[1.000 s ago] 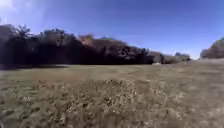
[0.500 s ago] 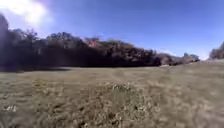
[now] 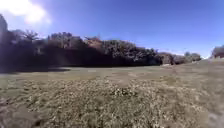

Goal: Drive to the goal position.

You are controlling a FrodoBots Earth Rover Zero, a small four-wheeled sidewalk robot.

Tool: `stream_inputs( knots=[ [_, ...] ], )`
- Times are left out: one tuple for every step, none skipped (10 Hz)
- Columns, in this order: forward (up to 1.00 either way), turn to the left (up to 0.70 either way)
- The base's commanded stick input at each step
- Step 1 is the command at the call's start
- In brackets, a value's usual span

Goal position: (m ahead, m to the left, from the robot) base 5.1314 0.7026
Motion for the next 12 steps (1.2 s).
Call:
stream_inputs(
  knots=[
    [1.00, -0.40],
    [1.00, -0.40],
    [1.00, -0.40],
    [1.00, -0.40],
    [1.00, -0.40],
    [1.00, -0.40],
    [1.00, 0.02],
    [1.00, 0.07],
    [1.00, 0.06],
    [1.00, 0.02],
    [1.00, 0.00],
    [1.00, 0.00]
  ],
)
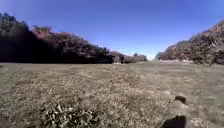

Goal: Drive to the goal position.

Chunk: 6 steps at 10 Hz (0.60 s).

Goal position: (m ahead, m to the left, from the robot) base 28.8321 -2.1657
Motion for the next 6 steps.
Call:
stream_inputs(
  knots=[
    [1.00, 0.00],
    [1.00, 0.00],
    [1.00, 0.00],
    [1.00, 0.00],
    [1.00, 0.00],
    [1.00, 0.00]
  ],
)
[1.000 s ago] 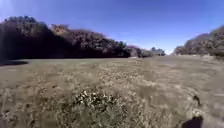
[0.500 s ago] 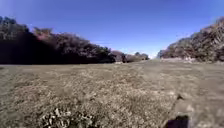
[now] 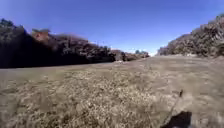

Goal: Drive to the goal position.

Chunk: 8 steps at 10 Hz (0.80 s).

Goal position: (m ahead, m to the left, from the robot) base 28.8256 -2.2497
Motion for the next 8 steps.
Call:
stream_inputs(
  knots=[
    [1.00, 0.00],
    [1.00, 0.00],
    [1.00, 0.00],
    [1.00, 0.00],
    [1.00, 0.00],
    [1.00, 0.00],
    [1.00, 0.00],
    [1.00, 0.00]
  ],
)
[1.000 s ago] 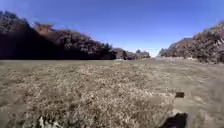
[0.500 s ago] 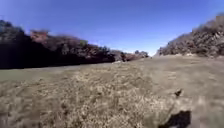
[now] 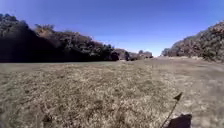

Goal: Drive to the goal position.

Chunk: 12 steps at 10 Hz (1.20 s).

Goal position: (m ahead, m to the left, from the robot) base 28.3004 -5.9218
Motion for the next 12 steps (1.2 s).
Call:
stream_inputs(
  knots=[
    [1.00, 0.00],
    [1.00, 0.00],
    [1.00, 0.01],
    [1.00, 0.05],
    [1.00, 0.03],
    [1.00, 0.03],
    [1.00, 0.06],
    [1.00, 0.04],
    [1.00, 0.00],
    [1.00, 0.00],
    [1.00, 0.00],
    [1.00, 0.00]
  ],
)
